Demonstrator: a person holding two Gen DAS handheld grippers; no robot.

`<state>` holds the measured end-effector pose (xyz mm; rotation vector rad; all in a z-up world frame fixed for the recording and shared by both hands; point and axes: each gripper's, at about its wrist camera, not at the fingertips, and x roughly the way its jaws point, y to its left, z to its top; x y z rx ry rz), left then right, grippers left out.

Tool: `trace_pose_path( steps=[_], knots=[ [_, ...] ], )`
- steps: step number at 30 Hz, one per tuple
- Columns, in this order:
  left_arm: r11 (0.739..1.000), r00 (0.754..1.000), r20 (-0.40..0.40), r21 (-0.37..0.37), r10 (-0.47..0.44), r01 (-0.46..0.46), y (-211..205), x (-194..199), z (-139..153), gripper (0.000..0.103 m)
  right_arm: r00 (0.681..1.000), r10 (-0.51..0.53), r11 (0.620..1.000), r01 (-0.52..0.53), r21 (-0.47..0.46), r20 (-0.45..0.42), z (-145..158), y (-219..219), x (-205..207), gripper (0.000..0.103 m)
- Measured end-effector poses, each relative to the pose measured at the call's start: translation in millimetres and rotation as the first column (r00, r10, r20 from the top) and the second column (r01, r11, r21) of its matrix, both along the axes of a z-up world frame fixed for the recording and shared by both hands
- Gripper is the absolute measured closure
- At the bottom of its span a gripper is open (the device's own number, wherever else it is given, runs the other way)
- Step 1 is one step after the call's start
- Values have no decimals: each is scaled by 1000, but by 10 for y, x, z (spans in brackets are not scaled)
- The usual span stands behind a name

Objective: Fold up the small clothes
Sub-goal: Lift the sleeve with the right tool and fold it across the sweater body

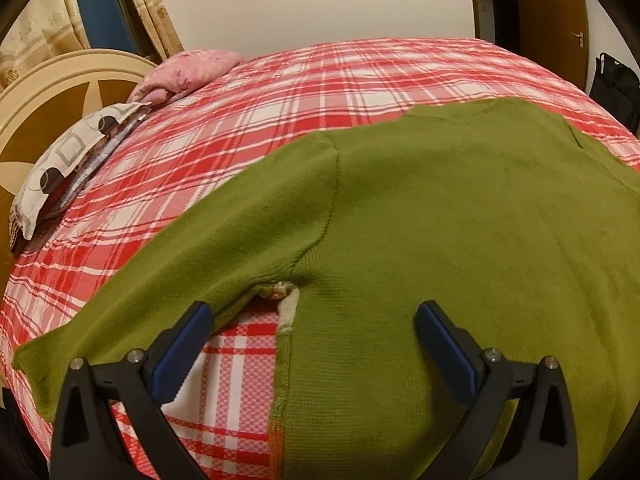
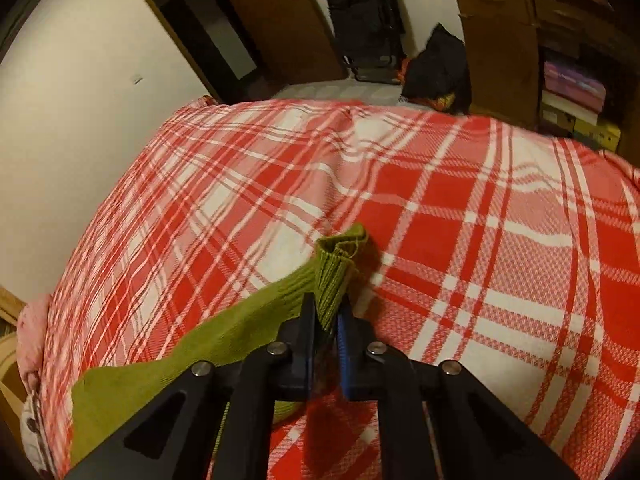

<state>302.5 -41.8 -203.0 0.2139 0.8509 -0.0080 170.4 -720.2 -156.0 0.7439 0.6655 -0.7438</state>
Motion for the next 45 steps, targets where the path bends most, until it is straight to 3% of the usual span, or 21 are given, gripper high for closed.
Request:
trace_pose_path(
  steps=[11, 19, 27, 32, 36, 45],
  knots=[
    [986, 995, -95, -167, -15, -2, 128, 104, -84, 0, 985, 170, 979, -167, -118, 16, 387, 591, 260, 95],
    [989, 996, -84, -148, -21, 8, 91, 83, -83, 0, 932, 362, 918, -351, -187, 25, 696, 1408, 505, 95],
    [987, 996, -85, -162, -27, 13, 122, 78, -81, 0, 832, 554, 813, -533, -235, 31, 903, 2425, 632, 95],
    [986, 996, -85, -165, -28, 14, 121, 80, -77, 0, 745, 667, 716, -644, -270, -8, 896, 3083, 765, 95],
    [986, 996, -84, -164, -28, 14, 116, 74, -75, 0, 677, 735, 645, -716, -267, -38, 745, 3537, 895, 95],
    [986, 996, -86, -166, -31, 17, 119, 79, -69, 0, 549, 829, 528, -830, -180, -103, 153, 4104, 1017, 94]
  ],
)
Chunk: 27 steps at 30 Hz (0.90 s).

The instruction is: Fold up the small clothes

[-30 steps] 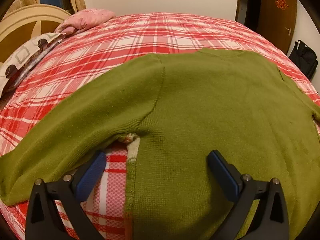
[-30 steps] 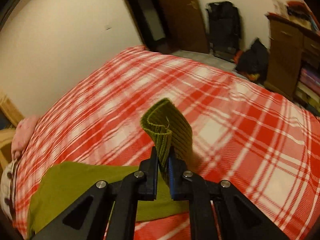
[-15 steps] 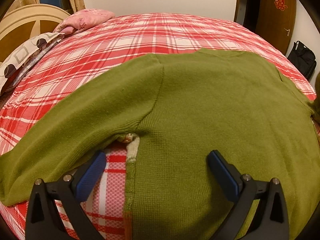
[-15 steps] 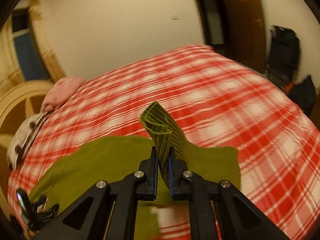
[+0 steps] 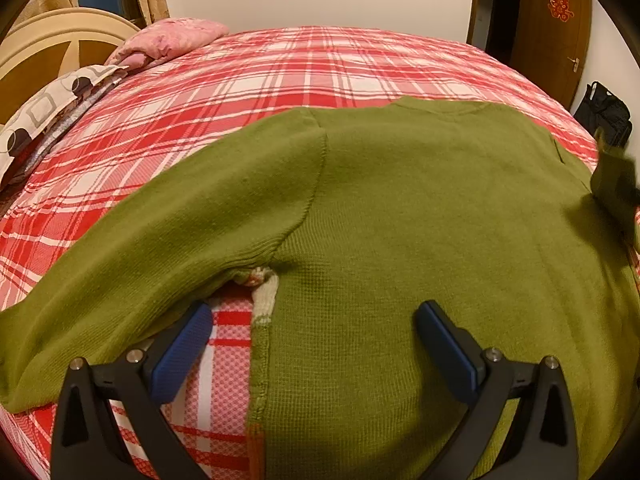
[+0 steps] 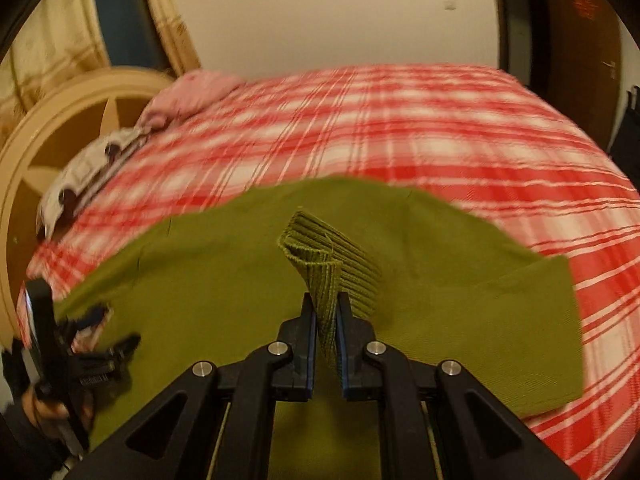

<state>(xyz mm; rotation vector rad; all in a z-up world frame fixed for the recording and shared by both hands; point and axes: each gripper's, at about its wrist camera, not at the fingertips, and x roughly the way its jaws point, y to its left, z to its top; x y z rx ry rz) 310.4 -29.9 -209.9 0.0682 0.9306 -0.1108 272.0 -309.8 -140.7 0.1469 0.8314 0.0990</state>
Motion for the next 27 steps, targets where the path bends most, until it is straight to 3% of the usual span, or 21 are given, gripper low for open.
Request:
trace_pose_path(
  steps=[1, 2, 3, 4, 5, 9, 13, 15, 17, 19, 21, 27],
  knots=[
    [1000, 1000, 3, 1, -2, 2, -1, -6, 13, 0, 999, 27, 1000, -26, 17, -24, -86, 41, 2, 93],
    [1000, 1000, 8, 3, -9, 9, -5, -15, 30, 0, 998, 43, 999, -42, 25, -47, -150, 77, -3, 80],
    [1000, 1000, 15, 8, -21, 21, -19, -31, 57, 0, 995, 65, 997, -63, 33, -71, -214, 105, -41, 67],
    [999, 999, 23, 15, -33, 32, -36, -46, 94, 0, 994, 84, 996, -81, 45, -75, -238, 110, -90, 39],
    [999, 998, 39, 9, -43, 43, -59, -76, 155, 0, 992, 105, 993, -101, 63, -64, -244, 100, -186, 30],
    [988, 993, 70, -112, -99, 107, -272, -181, 375, 0, 995, 93, 993, -90, 72, -31, -209, -78, -546, 30],
    [968, 975, 63, -125, -213, 219, -812, -152, 472, 1, 997, -69, 998, 69, 13, 26, -173, -426, -897, 30],
    [956, 962, 62, -116, -265, 271, -1122, -88, 482, 9, 988, -139, 990, 139, 3, 65, -169, -581, -1038, 30],
    [947, 954, 47, -112, -297, 300, -1375, -4, 448, 25, 975, -195, 981, 194, 19, 103, -184, -716, -1169, 30],
    [939, 950, -4, -152, -312, 307, -1584, 111, 390, 34, 964, -229, 973, 227, 31, 133, -211, -795, -1264, 30],
    [934, 948, -49, -194, -315, 300, -1756, 230, 313, 35, 953, -258, 966, 256, 35, 159, -283, -845, -1382, 30],
    [936, 956, -77, -236, -284, 260, -1985, 340, 224, 35, 958, -236, 972, 231, 53, 161, -293, -932, -1397, 30]
  ],
)
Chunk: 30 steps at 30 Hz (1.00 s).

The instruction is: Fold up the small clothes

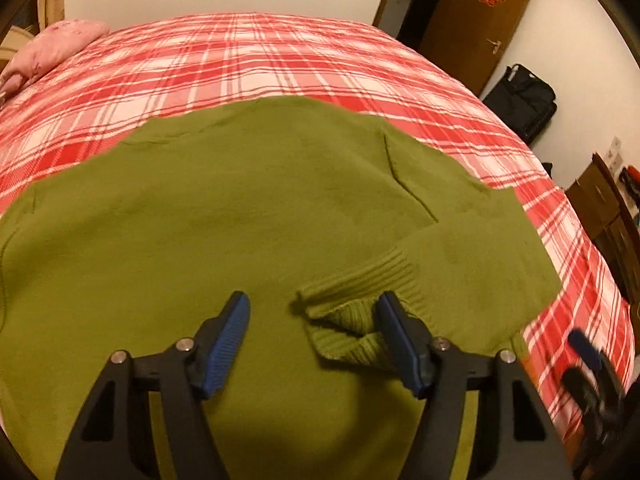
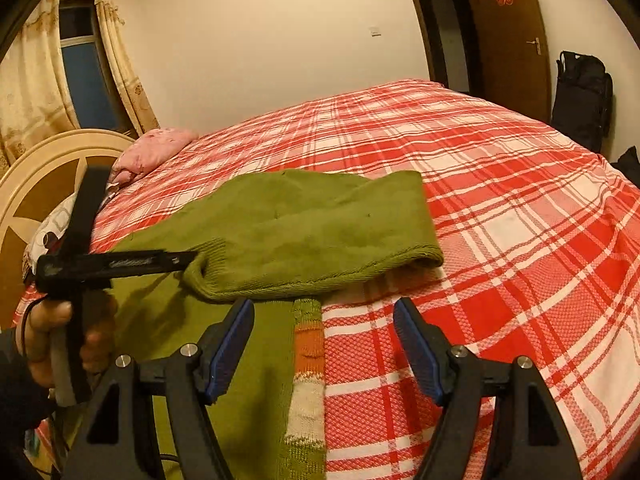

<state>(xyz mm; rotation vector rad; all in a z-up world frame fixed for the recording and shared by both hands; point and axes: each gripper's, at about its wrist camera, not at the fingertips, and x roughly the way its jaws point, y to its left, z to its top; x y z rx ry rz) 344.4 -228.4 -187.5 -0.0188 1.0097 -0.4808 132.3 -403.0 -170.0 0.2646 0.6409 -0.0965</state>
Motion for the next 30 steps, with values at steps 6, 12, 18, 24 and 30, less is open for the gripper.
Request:
trace_pose_path(
  steps=[6, 12, 18, 24, 30],
  knots=[
    [997, 999, -32, -78, -22, 20, -12, -57, 62, 46, 999, 12, 1000, -13, -20, -38, -63, 60, 22, 30],
    [985, 998, -53, -173, 19, -28, 154, -69, 218, 27, 997, -12, 1000, 10, -19, -77, -125, 33, 68, 30],
    [994, 998, -56, -99, 39, -45, 95, -44, 122, 17, 996, -14, 999, 11, -34, -89, -145, 55, 78, 30],
    [1000, 1000, -7, -15, -11, 11, -128, -117, -23, 22, 997, -5, 999, 3, -33, -74, -120, 68, 62, 30],
    [997, 998, 18, -41, -60, 61, -132, -163, 84, 94, 997, 1, 1000, -3, -25, -71, -118, 70, 53, 30]
  ],
)
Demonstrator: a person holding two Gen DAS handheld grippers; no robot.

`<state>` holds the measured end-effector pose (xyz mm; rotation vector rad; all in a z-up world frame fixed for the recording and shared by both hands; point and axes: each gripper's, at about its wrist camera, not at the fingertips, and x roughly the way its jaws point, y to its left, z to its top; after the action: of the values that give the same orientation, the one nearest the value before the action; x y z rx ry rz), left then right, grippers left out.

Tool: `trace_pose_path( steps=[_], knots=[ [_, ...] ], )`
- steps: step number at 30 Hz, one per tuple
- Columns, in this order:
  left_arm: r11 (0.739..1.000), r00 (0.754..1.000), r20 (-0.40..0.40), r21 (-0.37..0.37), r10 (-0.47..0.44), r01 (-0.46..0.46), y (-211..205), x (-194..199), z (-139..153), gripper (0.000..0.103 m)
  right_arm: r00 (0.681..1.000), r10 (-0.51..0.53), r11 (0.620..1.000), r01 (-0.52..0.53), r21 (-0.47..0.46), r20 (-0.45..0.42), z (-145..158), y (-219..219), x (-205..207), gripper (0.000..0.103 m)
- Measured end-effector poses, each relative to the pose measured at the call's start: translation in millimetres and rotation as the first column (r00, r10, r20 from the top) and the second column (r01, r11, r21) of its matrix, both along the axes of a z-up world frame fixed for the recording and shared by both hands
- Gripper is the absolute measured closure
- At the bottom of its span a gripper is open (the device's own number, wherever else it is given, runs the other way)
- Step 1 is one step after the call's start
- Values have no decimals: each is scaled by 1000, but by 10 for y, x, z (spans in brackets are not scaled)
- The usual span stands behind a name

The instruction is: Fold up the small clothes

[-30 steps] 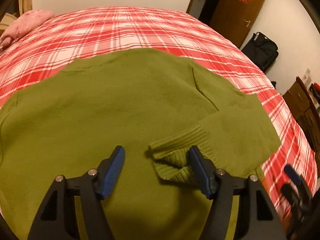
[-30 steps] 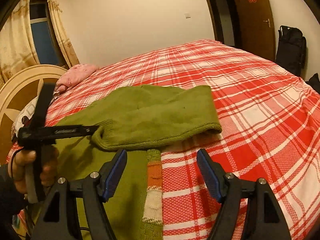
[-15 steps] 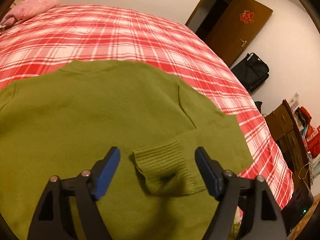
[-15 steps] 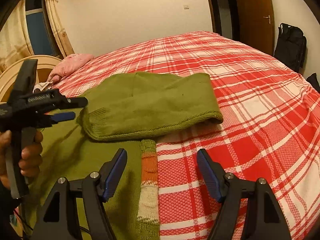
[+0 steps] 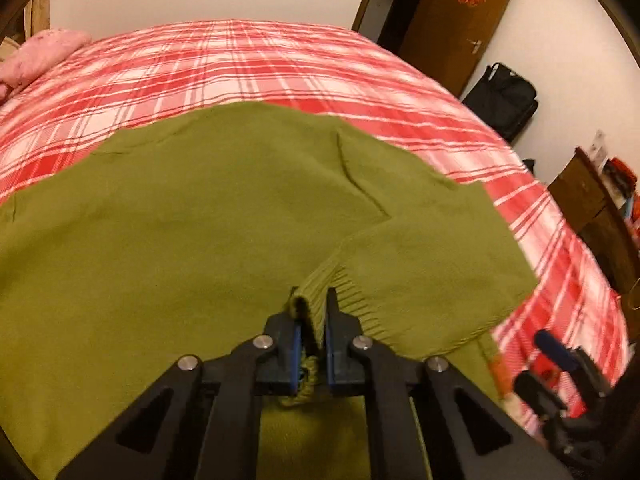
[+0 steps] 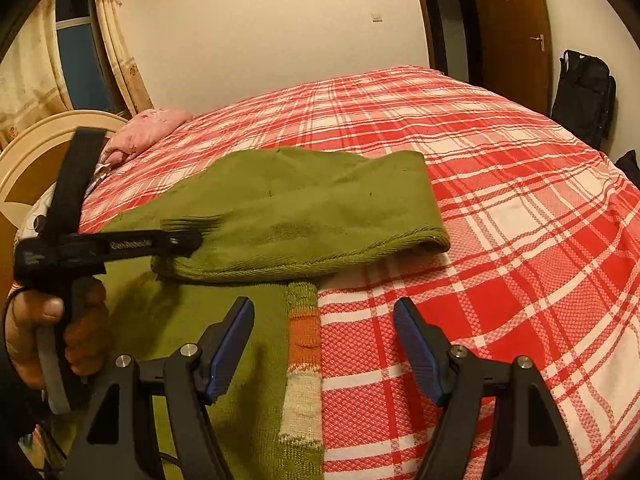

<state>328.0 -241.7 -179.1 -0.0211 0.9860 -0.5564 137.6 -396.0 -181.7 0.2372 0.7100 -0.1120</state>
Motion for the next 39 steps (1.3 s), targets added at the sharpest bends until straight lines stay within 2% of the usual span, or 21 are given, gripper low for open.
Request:
trace_pose_path(
  steps=[6, 11, 14, 16, 17, 23, 27, 28, 29, 30, 31, 32, 34, 37, 39],
  knots=[
    [996, 998, 65, -92, 24, -18, 248, -5, 402, 95, 1000, 8, 1000, -8, -4, -5, -12, 0, 14, 30],
    [991, 991, 113, -121, 67, -53, 578, 12, 687, 95, 999, 4, 1000, -5, -8, -35, -57, 3, 59, 30],
    [986, 989, 108, -142, 98, -83, 811, 46, 781, 95, 998, 4, 1000, -5, -18, -57, -89, 11, 88, 30],
    [983, 987, 108, -152, 121, -104, 969, 63, 819, 95, 998, 5, 1000, -6, -22, -60, -98, 16, 89, 30],
    [980, 984, 105, -155, 142, -125, 1067, 85, 828, 99, 998, 4, 1000, -6, -23, -62, -102, 16, 93, 30],
    [967, 976, 80, -173, 202, -186, 1448, 136, 798, 99, 997, 0, 999, -3, -34, -74, -125, 21, 99, 30],
    [978, 983, 52, -127, 174, -166, 1362, 111, 576, 97, 996, -1, 999, -4, -47, -92, -155, 25, 129, 30],
    [978, 985, 37, -128, 170, -164, 1341, 112, 523, 89, 995, -2, 999, -3, -53, -95, -160, 32, 132, 30],
    [979, 986, 9, -124, 164, -162, 1306, 129, 447, 73, 995, -2, 998, -4, -57, -96, -161, 39, 131, 30],
    [979, 985, 0, -113, 170, -169, 1270, 139, 392, 62, 995, -1, 998, -4, -61, -96, -162, 47, 131, 30],
    [979, 983, 3, -98, 182, -181, 1240, 137, 351, 40, 995, -1, 998, -5, -64, -96, -161, 51, 129, 30],
    [978, 980, 23, -80, 197, -195, 1197, 125, 295, 34, 995, -2, 998, -5, -64, -96, -161, 51, 128, 30],
    [981, 981, 30, -53, 190, -188, 1130, 136, 207, 34, 996, -2, 998, -4, -60, -94, -159, 49, 125, 30],
    [981, 981, -25, -28, 191, -191, 1068, 177, 4, 35, 996, -1, 998, -5, -57, -94, -158, 44, 129, 30],
    [985, 984, -38, 19, 174, -174, 984, 173, -139, 37, 996, 2, 998, -7, -58, -92, -158, 47, 128, 30]
  ],
)
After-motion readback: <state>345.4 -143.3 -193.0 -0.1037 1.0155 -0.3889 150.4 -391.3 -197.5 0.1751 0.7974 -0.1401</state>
